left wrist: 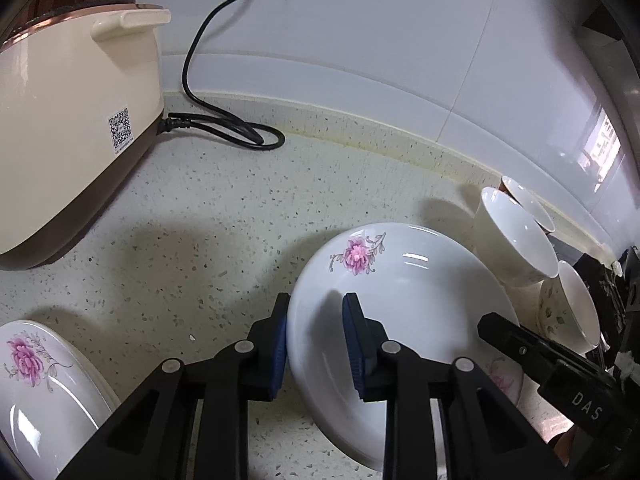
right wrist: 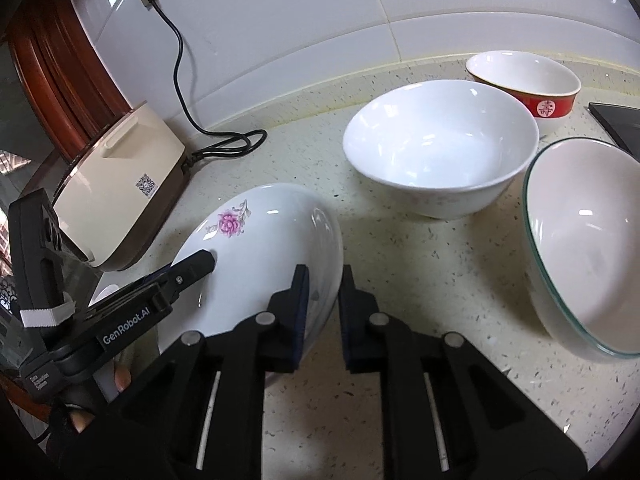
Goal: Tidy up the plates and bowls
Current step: 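Grasp the pink-flower plate rim with the left gripper while the right grasps another plate, then carry the held plates with both grippers toward the plate stack by the cooker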
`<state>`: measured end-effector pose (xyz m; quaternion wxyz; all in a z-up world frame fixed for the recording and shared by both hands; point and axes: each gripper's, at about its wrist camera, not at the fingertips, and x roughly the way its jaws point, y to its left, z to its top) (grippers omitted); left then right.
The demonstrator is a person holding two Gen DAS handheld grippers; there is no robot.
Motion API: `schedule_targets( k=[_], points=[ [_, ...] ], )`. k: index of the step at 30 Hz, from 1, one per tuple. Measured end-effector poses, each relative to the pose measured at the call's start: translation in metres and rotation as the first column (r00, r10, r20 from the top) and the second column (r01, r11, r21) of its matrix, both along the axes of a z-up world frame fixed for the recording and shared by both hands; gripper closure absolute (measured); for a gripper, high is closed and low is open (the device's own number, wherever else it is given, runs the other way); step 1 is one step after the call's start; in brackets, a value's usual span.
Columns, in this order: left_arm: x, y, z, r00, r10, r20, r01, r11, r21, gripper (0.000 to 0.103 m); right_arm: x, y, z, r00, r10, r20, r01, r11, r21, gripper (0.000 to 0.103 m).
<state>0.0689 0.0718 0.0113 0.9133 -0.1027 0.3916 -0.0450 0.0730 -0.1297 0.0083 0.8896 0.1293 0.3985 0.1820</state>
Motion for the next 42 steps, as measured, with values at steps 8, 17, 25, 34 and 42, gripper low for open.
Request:
schedule_targets(
  k=[8, 17, 25, 34, 42],
  points=[
    [-0.014, -0.003, 0.011, 0.998, 0.015, 0.055, -0.016, 1.0, 0.015, 0.076, -0.004, -0.003, 0.007, 1.0, 0.0, 0.021, -0.001, 0.999, 0.045, 0.086],
    [-0.032, 0.007, 0.028, 0.989, 0.091, 0.119, -0.093, 0.996, 0.009, 0.076, -0.015, 0.007, 0.02, 0.997, 0.044, 0.07, -0.049, 0.996, 0.075, 0.085],
    [-0.045, 0.023, 0.038, 0.978, 0.147, 0.15, -0.147, 0.989, -0.012, 0.076, -0.021, 0.022, 0.022, 0.992, 0.089, 0.089, -0.098, 0.99, 0.098, 0.085],
    [-0.069, 0.043, 0.042, 0.968, 0.193, 0.159, -0.191, 0.981, -0.024, 0.076, -0.034, 0.036, 0.031, 0.982, 0.144, 0.126, -0.162, 0.976, 0.144, 0.085],
    [-0.094, 0.071, 0.034, 0.954, 0.263, 0.145, -0.26, 0.965, -0.04, 0.076, -0.046, 0.067, 0.032, 0.965, 0.225, 0.131, -0.242, 0.962, 0.126, 0.085]
  ],
)
